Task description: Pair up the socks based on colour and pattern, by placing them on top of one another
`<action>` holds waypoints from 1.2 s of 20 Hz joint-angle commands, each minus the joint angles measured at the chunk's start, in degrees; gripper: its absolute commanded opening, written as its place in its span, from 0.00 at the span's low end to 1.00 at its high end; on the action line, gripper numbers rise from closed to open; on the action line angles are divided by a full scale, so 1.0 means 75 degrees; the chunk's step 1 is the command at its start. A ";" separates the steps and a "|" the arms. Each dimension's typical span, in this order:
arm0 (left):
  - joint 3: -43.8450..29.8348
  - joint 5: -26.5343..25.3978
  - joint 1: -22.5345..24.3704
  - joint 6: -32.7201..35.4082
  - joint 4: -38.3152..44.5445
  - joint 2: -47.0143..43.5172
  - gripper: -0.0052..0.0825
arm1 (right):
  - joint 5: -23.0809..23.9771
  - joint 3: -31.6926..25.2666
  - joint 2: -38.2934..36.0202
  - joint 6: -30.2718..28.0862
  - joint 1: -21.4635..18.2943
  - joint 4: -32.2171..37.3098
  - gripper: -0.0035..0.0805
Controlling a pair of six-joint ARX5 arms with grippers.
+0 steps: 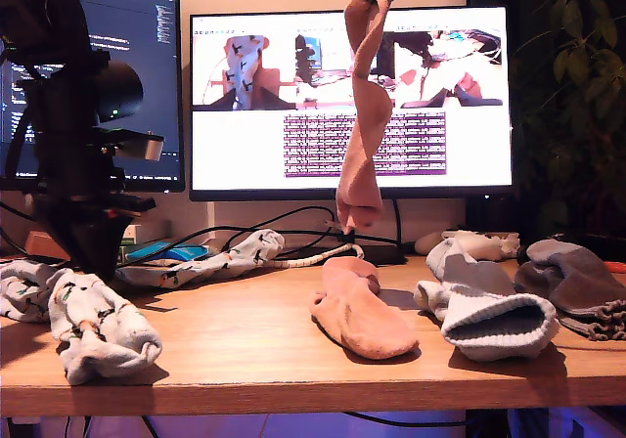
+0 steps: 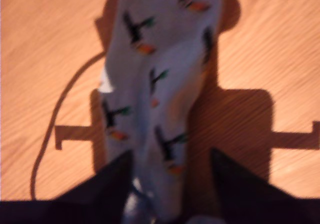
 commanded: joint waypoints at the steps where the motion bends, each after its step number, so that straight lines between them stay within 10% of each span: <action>1: -0.0096 0.0096 -0.0020 -0.0003 0.0012 0.0256 0.10 | 0.0009 0.0058 -0.0044 -0.0020 -0.0015 0.0052 0.03; 24: -0.0093 0.2253 -0.1702 -0.2279 -0.1472 0.0259 0.03 | 0.0399 0.0058 0.0254 -0.0210 -0.0425 0.0898 0.03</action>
